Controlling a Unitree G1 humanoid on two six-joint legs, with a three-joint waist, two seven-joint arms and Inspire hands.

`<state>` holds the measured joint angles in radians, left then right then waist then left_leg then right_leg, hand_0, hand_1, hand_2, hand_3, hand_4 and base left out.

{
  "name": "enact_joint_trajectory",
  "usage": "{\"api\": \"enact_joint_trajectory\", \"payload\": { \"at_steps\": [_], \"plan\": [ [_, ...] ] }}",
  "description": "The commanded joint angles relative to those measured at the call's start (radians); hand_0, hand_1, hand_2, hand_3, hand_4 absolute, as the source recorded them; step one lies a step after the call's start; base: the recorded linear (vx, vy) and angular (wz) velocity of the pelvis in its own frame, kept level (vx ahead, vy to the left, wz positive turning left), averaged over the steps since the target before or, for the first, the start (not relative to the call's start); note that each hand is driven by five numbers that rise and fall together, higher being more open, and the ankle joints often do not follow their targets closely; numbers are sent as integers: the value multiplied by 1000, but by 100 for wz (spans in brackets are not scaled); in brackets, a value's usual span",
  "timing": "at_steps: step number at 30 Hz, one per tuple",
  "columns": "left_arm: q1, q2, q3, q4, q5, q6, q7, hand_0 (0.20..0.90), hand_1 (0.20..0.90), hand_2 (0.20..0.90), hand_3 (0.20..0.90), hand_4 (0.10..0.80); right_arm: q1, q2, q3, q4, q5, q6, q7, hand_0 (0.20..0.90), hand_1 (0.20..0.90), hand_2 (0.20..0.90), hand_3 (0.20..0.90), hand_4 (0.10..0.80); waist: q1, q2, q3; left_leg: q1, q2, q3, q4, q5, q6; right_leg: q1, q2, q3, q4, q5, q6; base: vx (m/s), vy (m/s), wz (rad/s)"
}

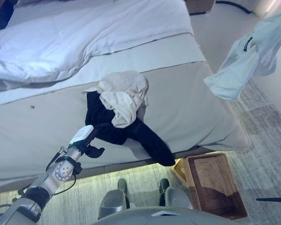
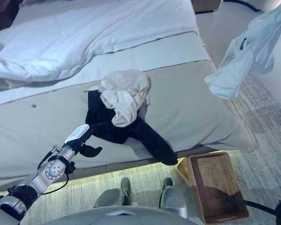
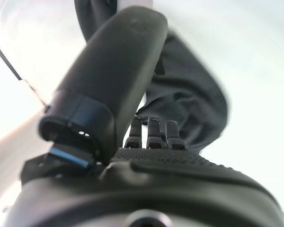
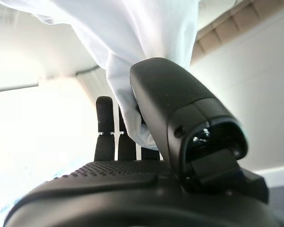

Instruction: Pick up the clothes from the bed and place them into the basket

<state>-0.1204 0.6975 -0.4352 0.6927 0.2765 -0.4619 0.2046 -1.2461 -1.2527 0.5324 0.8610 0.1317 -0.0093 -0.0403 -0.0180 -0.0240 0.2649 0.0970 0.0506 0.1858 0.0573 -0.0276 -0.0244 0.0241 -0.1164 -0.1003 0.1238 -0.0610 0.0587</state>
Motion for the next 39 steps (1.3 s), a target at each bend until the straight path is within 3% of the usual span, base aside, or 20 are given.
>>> {"api": "enact_joint_trajectory", "payload": {
  "at_steps": [1, 6, 14, 17, 20, 22, 23, 24, 25, 27, 31, 39],
  "plan": [
    [-20, 13, 42, 44, -7, -76, 66, 900, 900, 900, 900, 800, 27, -98, -66, -94, 41, -67, -104, 300, 300, 300, 200, 100, -22, -40, -187, -30, 18, 28, 79, -98, -18, -11, 10, -24, -22, 9, 20, 14, 6, -30],
    [-40, -2, 72, 76, -10, -97, 84, 900, 900, 900, 900, 800, 157, -142, -194, -193, 13, -68, -144, 300, 300, 300, 200, 100, -76, -31, -208, 5, 17, 48, -10, -68, -20, -15, 27, 27, -71, 49, 42, 11, 0, -27],
    [-49, -9, 122, 80, 14, -129, 117, 900, 900, 900, 900, 800, 545, -152, -559, -335, 12, -48, -94, 300, 300, 300, 200, 100, -155, -18, -210, 10, 12, 81, -19, -75, -10, -55, 50, 96, -60, 55, 47, -4, 9, -26],
    [-56, -25, 152, 76, -38, -136, 112, 900, 900, 900, 900, 800, 786, -115, -751, -388, 21, -48, -52, 300, 300, 300, 200, 100, -176, -26, -195, -21, -22, 23, 95, -147, 14, -74, 62, 162, -1, 33, 34, 8, 45, -25],
    [-56, -37, 184, 53, -73, -123, 100, 900, 900, 900, 900, 800, 903, -66, -836, -417, 40, -43, -37, 300, 300, 300, 200, 100, -169, -40, -176, -48, -58, -35, 146, -177, 34, -99, 62, 207, 26, 39, 32, 5, 20, -41],
    [-68, -46, 206, 39, -80, -96, 81, 900, 900, 900, 900, 800, 986, 4, -895, -438, 42, -46, -29, 300, 300, 300, 200, 100, -177, -51, -159, -41, -60, -19, 141, -180, 33, -137, 35, 191, -4, 115, 63, -69, -46, -53],
    [-73, -42, 207, 33, -70, -91, 87, 900, 900, 900, 900, 800, 998, 37, -894, -440, 40, -49, -33, 300, 300, 300, 200, 100, -175, -53, -146, -30, -58, -11, 124, -178, 35, -169, 27, 168, 3, 149, 79, -170, -41, -58],
    [-73, -35, 205, 21, -65, -80, 102, 900, 900, 900, 900, 800, 986, 63, -874, -438, 41, -49, -39, 300, 300, 300, 200, 100, -163, -50, -134, -23, -49, 13, 106, -170, 39, -199, 23, 110, 54, 160, 90, -284, -20, -66],
    [-57, -30, 220, 2, -57, -69, 125, 900, 900, 900, 900, 800, 950, 77, -840, -422, 48, -52, -31, 300, 300, 300, 200, 100, -132, -38, -121, -24, -26, 61, 101, -161, 46, -206, 23, 22, 148, 112, 84, -321, -5, -74],
    [-39, -22, 254, -33, -53, -59, 139, 900, 900, 900, 900, 800, 907, 102, -797, -404, 57, -58, -43, 300, 300, 300, 200, 100, -92, -31, -125, -57, -3, 108, 125, -146, 49, -156, 24, -43, 145, 24, 47, -269, -56, -109],
    [-62, -30, 262, 0, -113, -67, 119, 900, 900, 900, 900, 800, 900, 155, -754, -349, 73, -77, -65, 300, 300, 300, 200, 100, -72, -44, -143, -81, -1, 98, 121, -115, 18, -93, 13, -45, 9, 55, 40, -69, -75, -68],
    [-63, -73, 249, 13, -65, -44, 139, 900, 900, 900, 900, 800, 869, 214, -666, -299, 53, -59, -4, 300, 300, 300, 200, 100, -72, -24, -164, -22, -16, 92, -1, -77, 7, -57, 41, -44, -38, 44, 33, -46, -32, 3]
  ]
}}
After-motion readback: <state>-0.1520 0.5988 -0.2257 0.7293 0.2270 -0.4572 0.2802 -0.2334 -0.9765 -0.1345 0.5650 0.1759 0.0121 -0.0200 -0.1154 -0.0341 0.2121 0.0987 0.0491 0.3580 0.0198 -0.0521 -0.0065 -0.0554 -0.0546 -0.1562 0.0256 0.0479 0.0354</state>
